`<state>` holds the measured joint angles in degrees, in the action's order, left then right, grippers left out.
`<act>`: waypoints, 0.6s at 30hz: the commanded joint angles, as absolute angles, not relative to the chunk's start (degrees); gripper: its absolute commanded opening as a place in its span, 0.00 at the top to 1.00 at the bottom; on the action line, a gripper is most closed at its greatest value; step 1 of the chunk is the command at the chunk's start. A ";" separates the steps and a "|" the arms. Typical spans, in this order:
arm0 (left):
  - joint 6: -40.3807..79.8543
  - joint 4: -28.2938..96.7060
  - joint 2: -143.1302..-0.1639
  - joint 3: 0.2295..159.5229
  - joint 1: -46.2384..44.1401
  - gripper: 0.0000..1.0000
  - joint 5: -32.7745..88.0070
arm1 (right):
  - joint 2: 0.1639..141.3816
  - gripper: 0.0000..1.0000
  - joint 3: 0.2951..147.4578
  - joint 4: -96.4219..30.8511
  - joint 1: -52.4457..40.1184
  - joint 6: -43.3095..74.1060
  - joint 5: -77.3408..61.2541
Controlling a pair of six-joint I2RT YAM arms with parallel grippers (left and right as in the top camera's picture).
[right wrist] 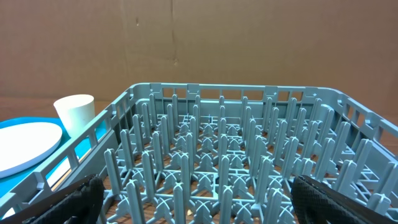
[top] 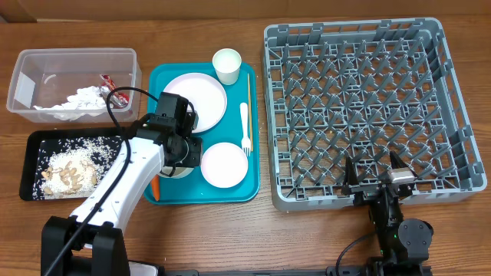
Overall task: Sort waste into correct bins and load items into the dishwasher rack
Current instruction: 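Carry the empty bowl back and set it on the teal tray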
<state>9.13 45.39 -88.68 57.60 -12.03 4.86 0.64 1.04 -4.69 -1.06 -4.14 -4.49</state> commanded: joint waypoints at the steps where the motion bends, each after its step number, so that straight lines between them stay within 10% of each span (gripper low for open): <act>1: 9.45 45.32 -88.88 56.90 -12.45 0.73 4.95 | 0.16 0.00 0.45 -4.40 -0.78 -4.34 -4.60; 18: 9.30 52.38 -88.82 69.65 -12.45 0.63 7.64 | 0.16 0.00 0.45 -4.40 -0.78 -4.34 -4.62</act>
<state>9.08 51.33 -88.68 65.89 -12.03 5.39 0.64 1.04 -4.71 -1.04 -4.12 -4.49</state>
